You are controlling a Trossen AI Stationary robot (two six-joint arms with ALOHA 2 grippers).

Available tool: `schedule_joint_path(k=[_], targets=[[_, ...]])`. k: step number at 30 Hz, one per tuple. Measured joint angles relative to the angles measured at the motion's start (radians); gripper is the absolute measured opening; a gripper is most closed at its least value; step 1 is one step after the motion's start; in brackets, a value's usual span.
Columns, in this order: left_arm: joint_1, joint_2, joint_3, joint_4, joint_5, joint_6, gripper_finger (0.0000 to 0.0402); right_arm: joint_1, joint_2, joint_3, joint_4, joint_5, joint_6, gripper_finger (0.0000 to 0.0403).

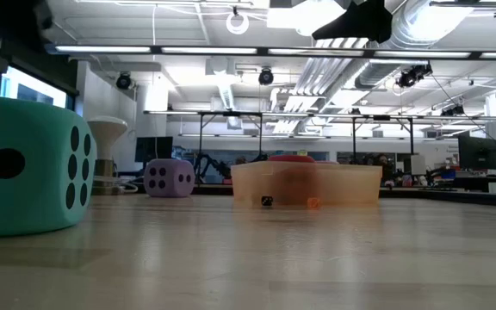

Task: Pick & Place Dice
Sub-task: Put the large light blue dice into the orange bin

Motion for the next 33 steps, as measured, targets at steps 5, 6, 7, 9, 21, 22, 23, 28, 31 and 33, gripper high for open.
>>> schedule_joint_path(k=[5, 6, 7, 9, 21, 22, 23, 28, 31, 33], targets=[[-0.037, 0.005, 0.0, -0.095, -0.044, -0.026, 0.04, 0.003, 0.0, 0.0, 0.013, -0.004, 0.016, 0.04], [-0.042, 0.011, 0.0, -0.107, -0.078, -0.004, 0.04, 0.004, 0.0, 0.0, 0.013, -0.004, 0.025, 0.04], [-0.047, 0.017, 0.0, -0.115, -0.11, 0.026, 0.04, 0.005, 0.0, 0.0, 0.013, -0.005, 0.03, 0.04], [-0.063, 0.039, 0.0, -0.114, -0.162, 0.101, 0.04, 0.005, 0.0, 0.0, 0.016, -0.009, 0.039, 0.04], [-0.046, 0.161, 0.001, -0.03, -0.191, 0.093, 0.04, 0.036, 0.0, 0.0, 0.023, -0.025, -0.007, 0.04], [-0.045, 0.161, 0.001, -0.03, -0.191, 0.069, 0.04, 0.035, 0.0, 0.0, 0.023, -0.025, -0.009, 0.04], [-0.044, 0.161, 0.0, -0.027, -0.19, 0.061, 0.04, 0.033, 0.0, 0.0, 0.022, -0.025, -0.009, 0.04], [-0.049, 0.162, 0.001, 0.001, -0.186, 0.07, 0.04, 0.027, 0.0, 0.0, 0.019, -0.025, -0.03, 0.04], [-0.054, 0.169, 0.002, 0.018, -0.185, 0.072, 0.04, 0.027, 0.0, 0.0, 0.019, -0.025, -0.052, 0.04], [-0.06, 0.186, 0.002, 0.016, -0.185, 0.096, 0.04, 0.027, 0.0, 0.0, 0.02, -0.025, -0.058, 0.04]])
